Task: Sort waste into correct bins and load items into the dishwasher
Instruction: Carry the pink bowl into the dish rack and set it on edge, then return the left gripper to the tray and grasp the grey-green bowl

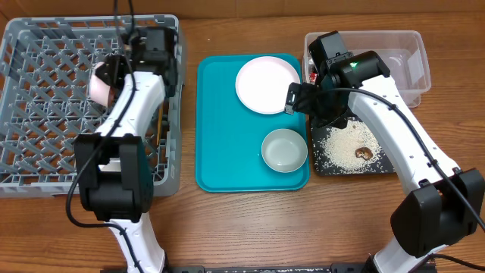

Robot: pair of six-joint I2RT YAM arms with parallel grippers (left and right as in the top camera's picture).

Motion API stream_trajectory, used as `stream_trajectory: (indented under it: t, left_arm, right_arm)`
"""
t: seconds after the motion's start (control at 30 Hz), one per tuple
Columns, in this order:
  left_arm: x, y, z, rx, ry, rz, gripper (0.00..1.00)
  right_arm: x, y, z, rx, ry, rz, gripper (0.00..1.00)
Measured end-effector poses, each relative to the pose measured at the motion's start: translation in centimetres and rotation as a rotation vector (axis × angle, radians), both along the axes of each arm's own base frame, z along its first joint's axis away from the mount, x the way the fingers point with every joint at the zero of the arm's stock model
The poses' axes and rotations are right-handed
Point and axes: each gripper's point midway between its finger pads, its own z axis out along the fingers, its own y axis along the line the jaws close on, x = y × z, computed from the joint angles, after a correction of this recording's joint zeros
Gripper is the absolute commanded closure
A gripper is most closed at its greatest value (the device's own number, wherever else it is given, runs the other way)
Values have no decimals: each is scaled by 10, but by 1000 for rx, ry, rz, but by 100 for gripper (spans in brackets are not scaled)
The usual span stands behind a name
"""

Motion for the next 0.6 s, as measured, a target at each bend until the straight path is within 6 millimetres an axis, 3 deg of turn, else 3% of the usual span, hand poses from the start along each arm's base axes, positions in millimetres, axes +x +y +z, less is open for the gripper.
stream_trajectory:
  t: [0.17,0.47,0.6]
  left_arm:
    - [3,-16,-6,-29,-10,-28,43]
    - [-4,-32,-13,-44,30,-49,34]
    - [-8,-50,-14,-102,31,-84,30]
  right_arm:
    - [-2,-1,-1,-3,9,1,3]
    - [-4,-1,-1,-6,16,0,3]
    - [-6,-2,-1,-9,24,1,3]
